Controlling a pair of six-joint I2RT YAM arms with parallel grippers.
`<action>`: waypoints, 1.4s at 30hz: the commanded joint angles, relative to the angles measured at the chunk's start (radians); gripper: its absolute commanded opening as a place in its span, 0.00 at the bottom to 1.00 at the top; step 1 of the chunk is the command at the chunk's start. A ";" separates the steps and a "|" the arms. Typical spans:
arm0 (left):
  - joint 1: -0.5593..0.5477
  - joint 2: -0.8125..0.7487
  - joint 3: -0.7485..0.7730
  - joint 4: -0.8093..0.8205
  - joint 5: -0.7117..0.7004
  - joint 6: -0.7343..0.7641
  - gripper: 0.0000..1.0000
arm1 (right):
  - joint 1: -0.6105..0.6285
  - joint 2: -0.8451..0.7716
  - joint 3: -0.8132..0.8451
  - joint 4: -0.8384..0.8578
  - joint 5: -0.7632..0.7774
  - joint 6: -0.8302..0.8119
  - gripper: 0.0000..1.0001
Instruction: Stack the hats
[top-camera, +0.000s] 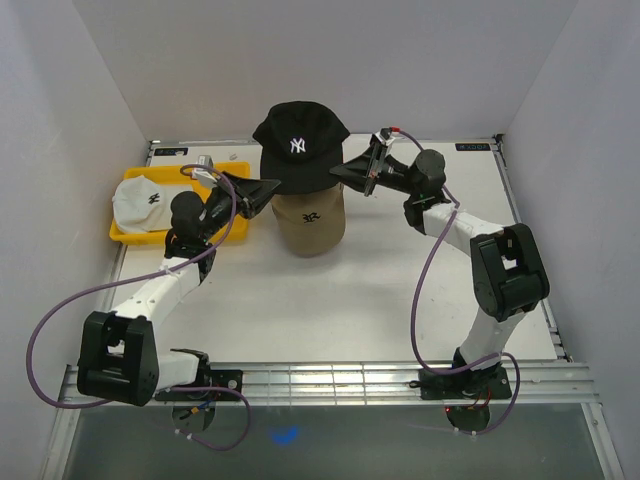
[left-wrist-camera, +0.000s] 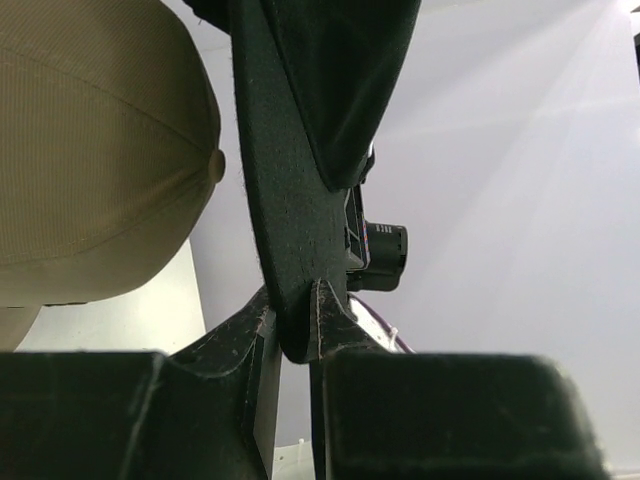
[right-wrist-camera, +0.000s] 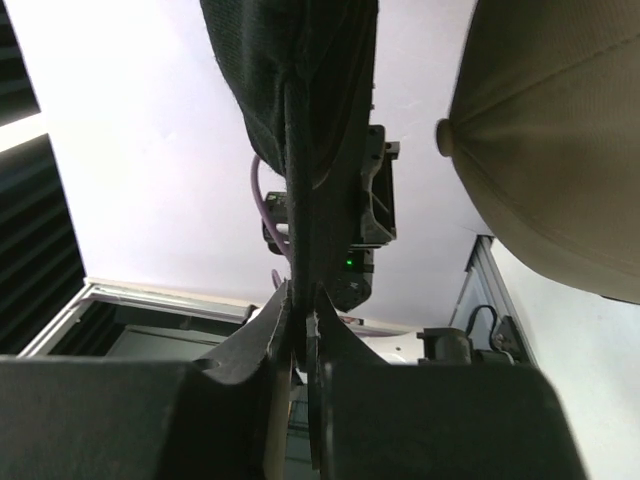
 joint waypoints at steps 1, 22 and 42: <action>-0.045 -0.032 -0.039 -0.041 0.048 0.098 0.00 | 0.042 -0.048 -0.013 -0.097 -0.105 -0.136 0.08; -0.047 -0.026 -0.154 -0.041 0.076 0.135 0.00 | 0.040 -0.023 -0.083 -0.344 -0.105 -0.386 0.08; -0.053 -0.015 -0.290 -0.011 0.073 0.137 0.00 | 0.006 -0.039 -0.206 -0.369 -0.085 -0.452 0.08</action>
